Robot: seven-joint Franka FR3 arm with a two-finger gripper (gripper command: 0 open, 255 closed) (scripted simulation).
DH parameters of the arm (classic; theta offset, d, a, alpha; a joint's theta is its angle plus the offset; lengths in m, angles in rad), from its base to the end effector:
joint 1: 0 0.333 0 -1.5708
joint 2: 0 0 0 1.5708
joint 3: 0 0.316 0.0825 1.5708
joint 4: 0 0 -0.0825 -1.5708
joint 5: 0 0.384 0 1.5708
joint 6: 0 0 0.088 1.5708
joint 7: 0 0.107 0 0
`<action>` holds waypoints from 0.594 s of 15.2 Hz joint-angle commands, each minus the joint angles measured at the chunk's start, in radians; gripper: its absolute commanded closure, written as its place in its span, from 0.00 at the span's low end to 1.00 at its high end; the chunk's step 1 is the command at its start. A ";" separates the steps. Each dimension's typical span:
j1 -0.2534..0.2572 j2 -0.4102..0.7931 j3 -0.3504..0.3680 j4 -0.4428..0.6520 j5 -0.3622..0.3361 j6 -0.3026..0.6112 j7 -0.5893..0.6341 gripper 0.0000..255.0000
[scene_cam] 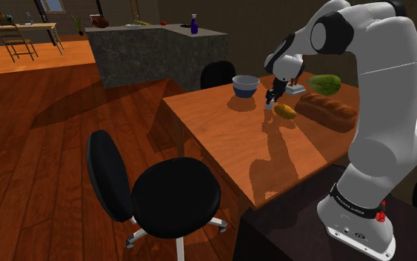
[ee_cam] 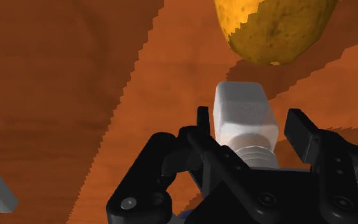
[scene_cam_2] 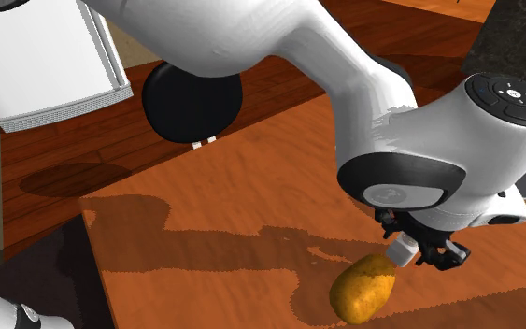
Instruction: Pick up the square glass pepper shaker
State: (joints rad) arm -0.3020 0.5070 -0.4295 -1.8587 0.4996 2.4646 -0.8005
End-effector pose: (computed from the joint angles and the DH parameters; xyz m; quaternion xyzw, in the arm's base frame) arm 0.5002 -0.4214 0.2819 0.9872 -0.1160 0.1091 0.0068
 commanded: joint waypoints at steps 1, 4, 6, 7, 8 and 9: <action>-0.001 0.003 0.001 0.001 0.002 0.002 -0.002 1.00; -0.001 0.004 0.002 0.001 0.003 0.003 -0.002 1.00; -0.002 0.005 0.002 0.002 0.003 0.003 -0.002 1.00; -0.002 0.005 0.002 0.002 0.004 0.003 -0.003 1.00; -0.002 0.006 0.003 0.003 0.003 0.003 -0.002 1.00; 0.000 0.001 0.000 0.000 0.001 0.001 -0.001 1.00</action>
State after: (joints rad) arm -0.3033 0.5087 -0.4293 -1.8578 0.5015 2.4679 -0.8016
